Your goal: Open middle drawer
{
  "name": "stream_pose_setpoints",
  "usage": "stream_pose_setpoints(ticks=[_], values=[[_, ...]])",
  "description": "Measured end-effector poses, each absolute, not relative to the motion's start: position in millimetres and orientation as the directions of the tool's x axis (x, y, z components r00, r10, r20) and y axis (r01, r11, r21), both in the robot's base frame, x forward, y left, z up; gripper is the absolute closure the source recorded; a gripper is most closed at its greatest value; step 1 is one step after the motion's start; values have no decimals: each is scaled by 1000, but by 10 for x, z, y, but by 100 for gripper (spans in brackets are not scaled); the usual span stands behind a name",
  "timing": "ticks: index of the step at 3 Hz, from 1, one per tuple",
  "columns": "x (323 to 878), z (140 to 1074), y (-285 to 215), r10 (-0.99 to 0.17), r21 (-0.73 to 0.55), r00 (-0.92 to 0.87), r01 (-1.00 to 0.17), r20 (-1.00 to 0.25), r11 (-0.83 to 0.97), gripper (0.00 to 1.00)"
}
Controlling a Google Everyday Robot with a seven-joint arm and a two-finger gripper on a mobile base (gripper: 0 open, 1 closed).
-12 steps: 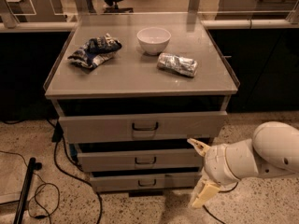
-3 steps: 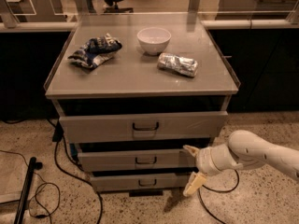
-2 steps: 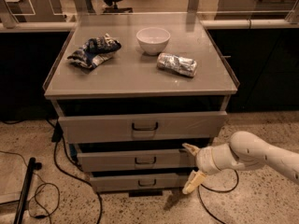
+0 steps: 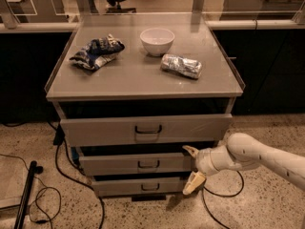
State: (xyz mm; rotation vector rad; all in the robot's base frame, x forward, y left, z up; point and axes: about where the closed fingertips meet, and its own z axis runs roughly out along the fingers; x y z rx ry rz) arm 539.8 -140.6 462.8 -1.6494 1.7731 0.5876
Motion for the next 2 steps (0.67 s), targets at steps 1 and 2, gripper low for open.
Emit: stream_pose_setpoints(ticks=[1,2], values=[[5491,4488,-1401,-716,-92,-15,-989,-698,111,0],[5605,4413,-1421,-716,-98,-21,-988,-698,124,0]])
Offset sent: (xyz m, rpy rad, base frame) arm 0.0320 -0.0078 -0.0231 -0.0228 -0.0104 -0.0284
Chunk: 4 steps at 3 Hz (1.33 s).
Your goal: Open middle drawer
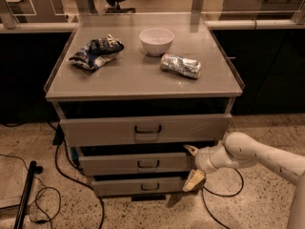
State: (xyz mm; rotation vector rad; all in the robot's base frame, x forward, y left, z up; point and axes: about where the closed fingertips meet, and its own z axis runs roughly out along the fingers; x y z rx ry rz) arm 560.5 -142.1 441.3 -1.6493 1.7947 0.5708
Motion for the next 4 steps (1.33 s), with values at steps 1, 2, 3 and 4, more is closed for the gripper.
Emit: stream_pose_setpoints(ticks=[1,2,3,4], values=[[5640,4363,-1431,-715,-94,-27,-987,-698,130,0],[5628,4245,-1459,-732,-40,-70,-990,-678,132,0],[5627,4243,-1459,-732,-39,-71,-990,-677,132,0],[5627,4243,-1458,-732,-39,-71,-991,-677,132,26]])
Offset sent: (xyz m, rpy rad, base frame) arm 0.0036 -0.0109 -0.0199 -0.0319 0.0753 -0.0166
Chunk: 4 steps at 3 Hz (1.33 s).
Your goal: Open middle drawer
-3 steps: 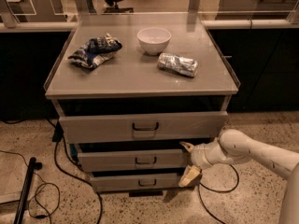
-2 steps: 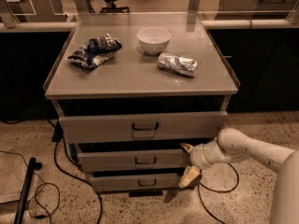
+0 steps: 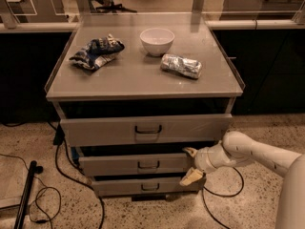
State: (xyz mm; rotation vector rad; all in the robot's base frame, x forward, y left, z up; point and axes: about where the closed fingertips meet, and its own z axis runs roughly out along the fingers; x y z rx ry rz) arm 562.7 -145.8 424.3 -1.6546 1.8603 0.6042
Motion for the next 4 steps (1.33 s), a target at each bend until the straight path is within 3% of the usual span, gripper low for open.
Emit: stream_pose_setpoints(ticks=[3,4], values=[[5632,4325,-1471,-732,-39,-71,-991,-677,132,95],[5617,4434,-1498,-731,-84,-39,-988,-681,132,100]])
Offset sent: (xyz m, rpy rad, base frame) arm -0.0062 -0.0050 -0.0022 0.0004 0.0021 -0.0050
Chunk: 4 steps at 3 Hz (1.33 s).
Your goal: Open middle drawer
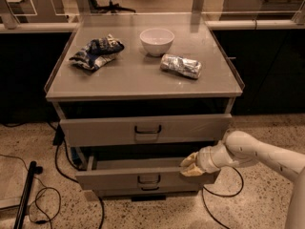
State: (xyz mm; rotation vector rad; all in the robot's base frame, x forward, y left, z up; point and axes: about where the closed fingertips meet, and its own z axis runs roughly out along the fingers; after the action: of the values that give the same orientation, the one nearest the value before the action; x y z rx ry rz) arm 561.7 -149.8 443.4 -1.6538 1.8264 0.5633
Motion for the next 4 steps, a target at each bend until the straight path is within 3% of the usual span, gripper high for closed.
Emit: stream_pose_setpoints(ticks=[1,2,4], values=[[5617,4429,-1498,-731,-84,-39,-988,-681,132,100],[5617,4429,-1497,-731,-84,-39,-988,-681,132,82],[5617,4429,-1497,-731,-84,-39,-988,-681,132,36]])
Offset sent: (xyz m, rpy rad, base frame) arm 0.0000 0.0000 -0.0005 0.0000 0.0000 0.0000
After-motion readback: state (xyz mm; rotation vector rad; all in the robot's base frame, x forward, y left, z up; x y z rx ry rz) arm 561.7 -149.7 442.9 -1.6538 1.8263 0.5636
